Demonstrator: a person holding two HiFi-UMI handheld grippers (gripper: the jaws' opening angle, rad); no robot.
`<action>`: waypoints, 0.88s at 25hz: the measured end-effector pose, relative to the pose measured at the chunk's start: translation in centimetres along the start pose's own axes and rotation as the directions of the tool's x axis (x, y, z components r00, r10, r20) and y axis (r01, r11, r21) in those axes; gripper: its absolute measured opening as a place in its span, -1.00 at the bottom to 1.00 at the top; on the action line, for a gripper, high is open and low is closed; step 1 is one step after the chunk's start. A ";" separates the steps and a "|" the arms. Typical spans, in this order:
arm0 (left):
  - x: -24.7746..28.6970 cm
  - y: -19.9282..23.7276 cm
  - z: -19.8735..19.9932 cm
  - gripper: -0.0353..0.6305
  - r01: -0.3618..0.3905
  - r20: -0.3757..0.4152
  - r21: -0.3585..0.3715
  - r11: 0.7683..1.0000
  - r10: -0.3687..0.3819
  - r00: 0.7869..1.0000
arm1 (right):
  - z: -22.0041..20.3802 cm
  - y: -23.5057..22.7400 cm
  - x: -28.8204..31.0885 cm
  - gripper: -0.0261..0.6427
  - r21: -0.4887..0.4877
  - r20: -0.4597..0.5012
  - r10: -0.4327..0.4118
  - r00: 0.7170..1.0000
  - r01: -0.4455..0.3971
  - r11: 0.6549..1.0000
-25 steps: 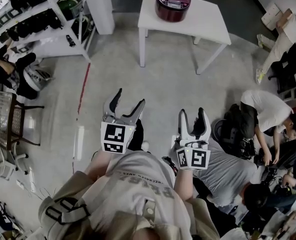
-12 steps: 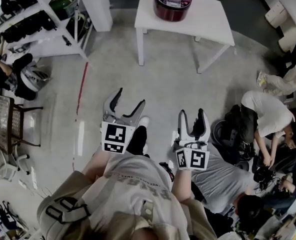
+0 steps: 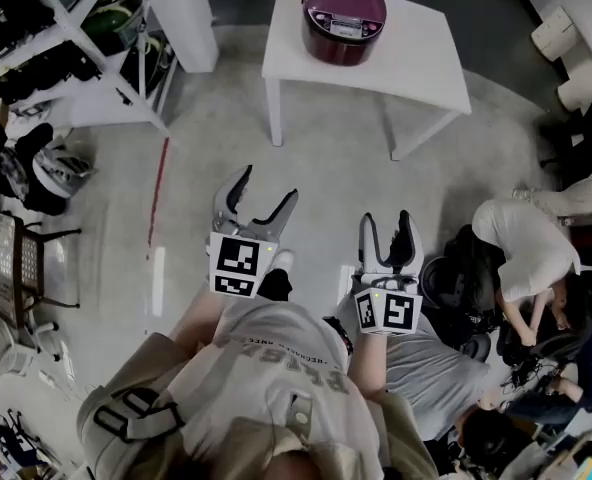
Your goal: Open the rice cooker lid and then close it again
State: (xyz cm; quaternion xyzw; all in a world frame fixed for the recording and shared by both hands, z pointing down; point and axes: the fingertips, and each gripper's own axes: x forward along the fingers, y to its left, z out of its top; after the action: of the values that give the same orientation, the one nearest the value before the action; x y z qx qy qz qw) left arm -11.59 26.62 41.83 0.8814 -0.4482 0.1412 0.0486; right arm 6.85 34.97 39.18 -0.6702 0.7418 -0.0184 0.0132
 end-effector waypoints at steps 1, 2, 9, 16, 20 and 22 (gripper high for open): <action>1.0 0.5 0.4 0.16 0.004 0.002 -0.001 1.000 -0.004 1.000 | 0.0 -0.2 1.0 -0.17 -0.005 -0.003 0.000 1.000 0.000 1.000; 2.0 0.9 0.7 0.16 0.009 0.005 -0.001 1.000 -0.009 1.000 | 0.1 -0.5 2.1 -0.17 -0.007 -0.004 -0.001 1.000 0.001 1.000; 7.2 3.7 1.9 0.15 0.028 0.001 -0.008 1.000 -0.028 1.000 | 0.1 -1.7 7.9 -0.17 -0.025 -0.013 -0.004 1.000 0.004 1.000; 10.2 4.8 2.4 0.15 0.033 -0.022 -0.015 0.999 -0.033 0.999 | 0.1 -2.2 11.4 -0.16 -0.034 -0.042 0.022 0.999 -0.023 0.999; 12.2 5.4 2.6 0.15 0.014 -0.026 -0.020 1.000 -0.014 1.000 | -0.4 -3.2 13.8 -0.15 -0.033 -0.052 0.050 0.997 -0.052 0.998; 13.2 5.6 2.7 0.15 -0.003 -0.031 -0.019 1.000 0.002 1.000 | -0.8 -3.9 15.1 -0.15 -0.030 -0.055 0.068 0.996 -0.070 0.997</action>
State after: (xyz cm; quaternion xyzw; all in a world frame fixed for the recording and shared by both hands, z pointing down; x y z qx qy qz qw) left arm -8.16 12.45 42.91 0.8780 -0.4497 0.1508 0.0639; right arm 9.19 19.54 40.18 -0.6435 0.7649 -0.0242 -0.0167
